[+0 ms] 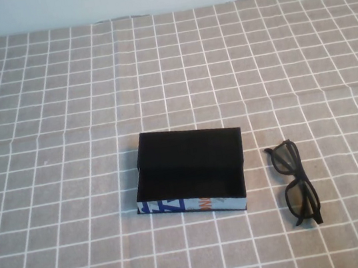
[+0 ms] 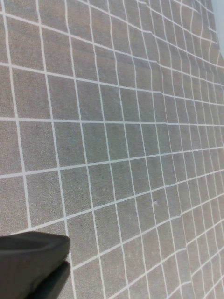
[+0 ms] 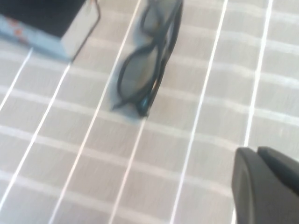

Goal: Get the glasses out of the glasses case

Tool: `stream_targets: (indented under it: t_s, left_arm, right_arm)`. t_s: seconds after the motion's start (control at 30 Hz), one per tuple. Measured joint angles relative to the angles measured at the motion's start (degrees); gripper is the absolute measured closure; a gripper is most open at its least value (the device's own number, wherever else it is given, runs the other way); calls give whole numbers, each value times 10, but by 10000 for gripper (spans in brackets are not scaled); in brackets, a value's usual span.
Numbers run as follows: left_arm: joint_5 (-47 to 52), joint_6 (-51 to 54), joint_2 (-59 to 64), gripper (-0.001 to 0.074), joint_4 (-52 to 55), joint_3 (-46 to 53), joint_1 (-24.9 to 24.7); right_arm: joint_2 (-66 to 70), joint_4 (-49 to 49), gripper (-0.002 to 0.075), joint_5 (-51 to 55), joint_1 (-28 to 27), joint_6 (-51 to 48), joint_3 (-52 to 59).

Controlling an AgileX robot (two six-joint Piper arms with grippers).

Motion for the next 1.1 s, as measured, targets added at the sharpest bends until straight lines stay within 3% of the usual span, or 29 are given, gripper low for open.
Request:
stream_targets:
  t_s: [0.17, 0.27, 0.53, 1.1]
  left_arm:
    - [0, 0, 0, 739, 0, 0, 0]
    - [0, 0, 0, 739, 0, 0, 0]
    - [0, 0, 0, 739, 0, 0, 0]
    - [0, 0, 0, 739, 0, 0, 0]
  right_arm:
    - [-115, -7, 743, -163, -47, 0, 123]
    - [-186, -7, 743, -201, -81, 0, 178]
    - [-335, 0, 743, -105, -133, 0, 190]
    - [-342, 9, 743, -82, -143, 0, 190]
